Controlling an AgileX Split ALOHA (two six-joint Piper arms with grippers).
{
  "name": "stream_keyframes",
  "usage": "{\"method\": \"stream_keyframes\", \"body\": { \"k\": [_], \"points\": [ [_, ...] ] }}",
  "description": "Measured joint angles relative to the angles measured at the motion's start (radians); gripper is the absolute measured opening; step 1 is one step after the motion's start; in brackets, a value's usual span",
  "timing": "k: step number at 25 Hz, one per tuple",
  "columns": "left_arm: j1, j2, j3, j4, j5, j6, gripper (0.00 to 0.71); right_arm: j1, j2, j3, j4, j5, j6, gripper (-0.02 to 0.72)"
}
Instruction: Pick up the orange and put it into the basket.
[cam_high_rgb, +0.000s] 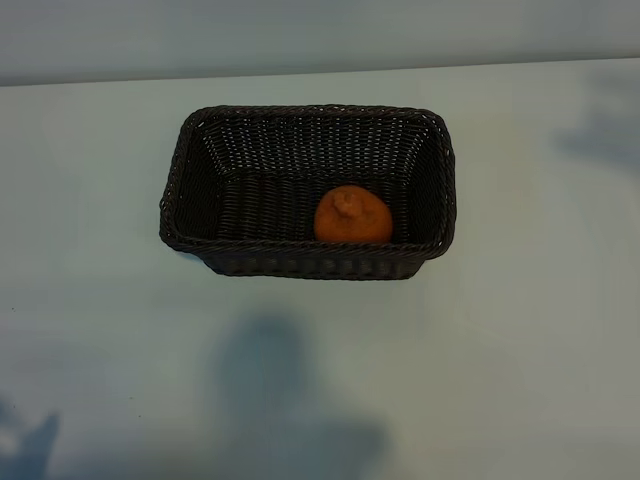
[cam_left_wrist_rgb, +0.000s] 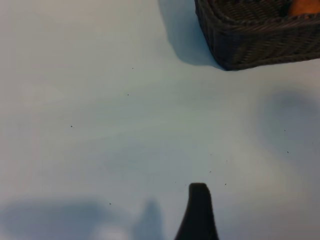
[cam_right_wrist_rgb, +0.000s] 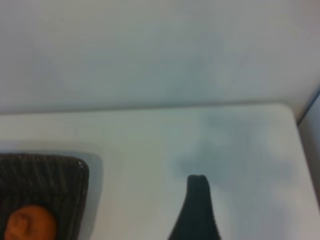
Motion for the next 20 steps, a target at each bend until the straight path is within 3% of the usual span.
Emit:
{"method": "stream_keyframes", "body": {
  "k": [3, 7, 13, 16, 20],
  "points": [
    [0.000, 0.000, 0.000, 0.000, 0.000, 0.000, 0.590, 0.060, -0.175, 0.125, -0.032, -0.048, -0.019, 0.562],
    [0.000, 0.000, 0.000, -0.001, 0.000, 0.000, 0.590, 0.162, -0.364, 0.322, -0.143, -0.060, -0.013, 0.562],
    [0.000, 0.000, 0.000, -0.001, 0.000, -0.001, 0.590, 0.232, -0.625, 0.608, -0.333, -0.059, 0.125, 0.562],
    [0.000, 0.000, 0.000, -0.001, 0.000, -0.001, 0.590, 0.232, -0.726, 0.725, -0.329, -0.060, 0.157, 0.562],
    [0.000, 0.000, 0.000, -0.001, 0.000, -0.001, 0.590, 0.232, -0.817, 0.854, -0.264, -0.086, 0.160, 0.562]
  ]
}}
